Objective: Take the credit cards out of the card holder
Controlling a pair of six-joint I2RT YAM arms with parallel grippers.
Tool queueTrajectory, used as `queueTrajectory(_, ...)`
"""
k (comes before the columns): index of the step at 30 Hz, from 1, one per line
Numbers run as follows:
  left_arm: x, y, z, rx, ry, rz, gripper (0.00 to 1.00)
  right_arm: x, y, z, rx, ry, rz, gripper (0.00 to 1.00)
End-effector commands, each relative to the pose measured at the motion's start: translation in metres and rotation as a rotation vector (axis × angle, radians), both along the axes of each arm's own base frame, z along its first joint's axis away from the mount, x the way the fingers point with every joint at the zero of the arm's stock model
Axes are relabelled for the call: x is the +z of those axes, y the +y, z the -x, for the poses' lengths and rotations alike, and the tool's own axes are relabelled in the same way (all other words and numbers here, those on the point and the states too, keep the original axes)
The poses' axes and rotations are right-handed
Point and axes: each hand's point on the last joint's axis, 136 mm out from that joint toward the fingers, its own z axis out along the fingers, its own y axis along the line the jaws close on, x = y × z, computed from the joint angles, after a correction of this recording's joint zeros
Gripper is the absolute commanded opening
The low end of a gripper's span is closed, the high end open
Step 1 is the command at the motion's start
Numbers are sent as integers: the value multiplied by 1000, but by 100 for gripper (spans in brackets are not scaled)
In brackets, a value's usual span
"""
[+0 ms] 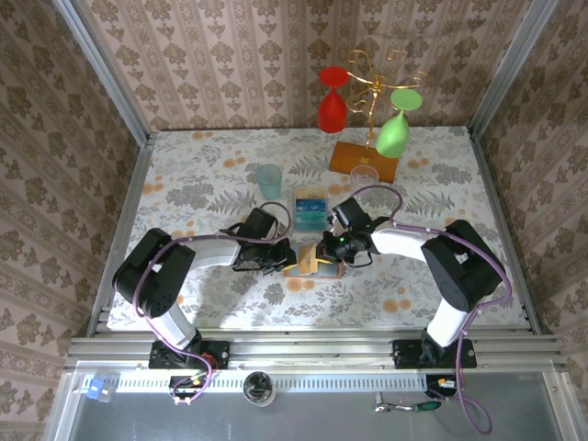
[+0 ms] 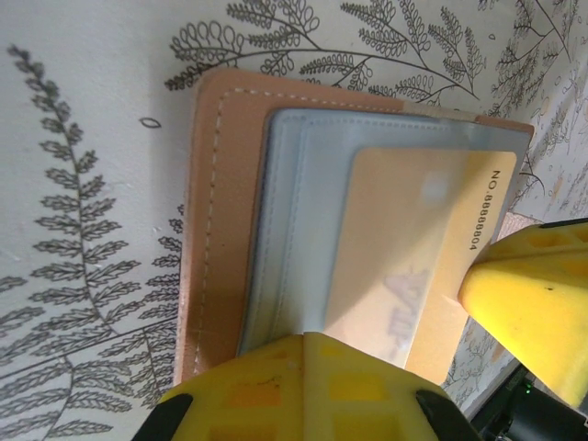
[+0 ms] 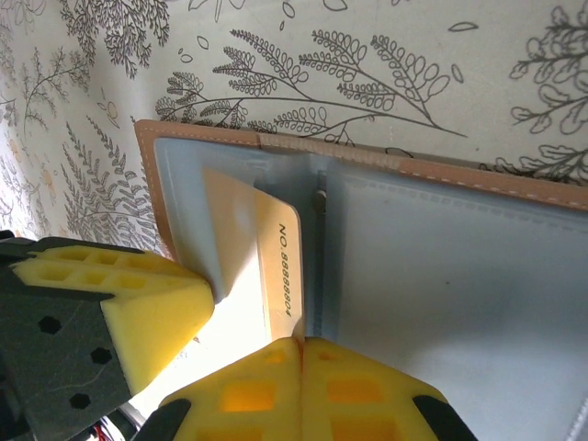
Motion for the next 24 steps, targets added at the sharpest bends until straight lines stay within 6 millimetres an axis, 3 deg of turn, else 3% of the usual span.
queueTrajectory(1,-13,15,6,3,34,-69,0,-2,-18,6,-5,3,66,2)
queueTrajectory(13,-8,14,6,2,26,-54,0,18,-34,4,9,-30,128,1)
queueTrajectory(24,-5,16,11,5,24,-45,0,24,-30,4,7,-31,135,0)
